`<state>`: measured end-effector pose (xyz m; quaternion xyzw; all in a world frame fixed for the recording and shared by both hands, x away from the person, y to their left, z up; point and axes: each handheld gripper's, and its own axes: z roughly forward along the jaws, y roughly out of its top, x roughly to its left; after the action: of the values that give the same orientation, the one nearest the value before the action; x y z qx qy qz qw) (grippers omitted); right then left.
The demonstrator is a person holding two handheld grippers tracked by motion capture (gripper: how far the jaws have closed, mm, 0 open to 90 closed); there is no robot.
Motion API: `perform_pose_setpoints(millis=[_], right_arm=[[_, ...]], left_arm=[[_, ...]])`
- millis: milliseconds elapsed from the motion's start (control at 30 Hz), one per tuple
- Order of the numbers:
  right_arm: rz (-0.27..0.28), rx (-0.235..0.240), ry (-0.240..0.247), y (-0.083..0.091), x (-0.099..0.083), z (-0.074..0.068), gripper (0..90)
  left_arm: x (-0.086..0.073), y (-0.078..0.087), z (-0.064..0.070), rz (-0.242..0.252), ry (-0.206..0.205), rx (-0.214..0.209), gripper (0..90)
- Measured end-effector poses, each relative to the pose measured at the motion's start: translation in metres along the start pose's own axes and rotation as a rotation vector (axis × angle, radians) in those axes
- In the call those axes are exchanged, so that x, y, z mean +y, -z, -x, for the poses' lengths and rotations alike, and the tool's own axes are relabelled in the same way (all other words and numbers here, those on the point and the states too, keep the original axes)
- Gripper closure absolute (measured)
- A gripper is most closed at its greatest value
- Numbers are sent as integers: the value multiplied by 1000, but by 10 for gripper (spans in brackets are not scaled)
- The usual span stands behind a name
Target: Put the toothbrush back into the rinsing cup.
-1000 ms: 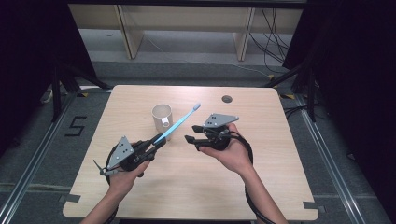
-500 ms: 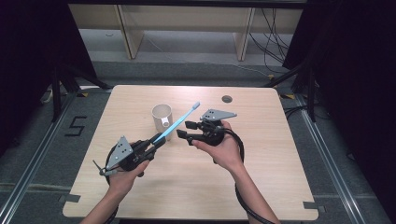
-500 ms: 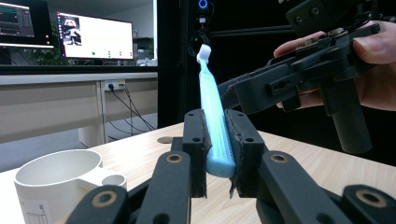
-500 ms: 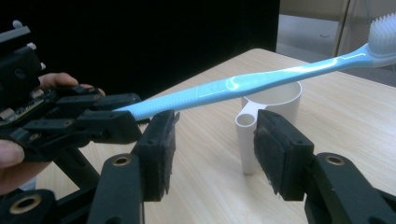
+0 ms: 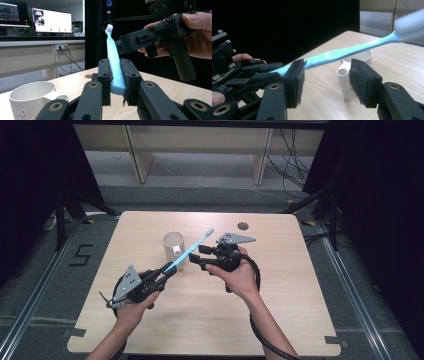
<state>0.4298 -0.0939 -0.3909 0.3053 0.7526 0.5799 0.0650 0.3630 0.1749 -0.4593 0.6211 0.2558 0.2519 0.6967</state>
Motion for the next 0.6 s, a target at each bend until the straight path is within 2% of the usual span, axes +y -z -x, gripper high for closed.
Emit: perform_pose_setpoints(millis=[67, 167, 200, 433, 467, 567, 600], right_arm=[[-3, 5, -20, 0, 0, -1, 466], [3, 9, -5, -1, 1, 0, 464], [8, 15, -25, -1, 1, -1, 464], [16, 13, -43, -2, 2, 0, 459], [37, 12, -35, -3, 4, 1, 457], [39, 23, -45, -4, 4, 1, 456], [31, 26, -70, -4, 5, 0, 456]], left_arm=[[0, 0, 0, 1, 1, 0, 781], [0, 0, 0, 3, 1, -1, 781], [0, 0, 0, 4, 0, -1, 781], [0, 0, 0, 10, 1, -2, 780], [0, 0, 0, 11, 0, 0, 781], [0, 0, 0, 12, 0, 0, 780], [0, 0, 0, 13, -2, 0, 781]])
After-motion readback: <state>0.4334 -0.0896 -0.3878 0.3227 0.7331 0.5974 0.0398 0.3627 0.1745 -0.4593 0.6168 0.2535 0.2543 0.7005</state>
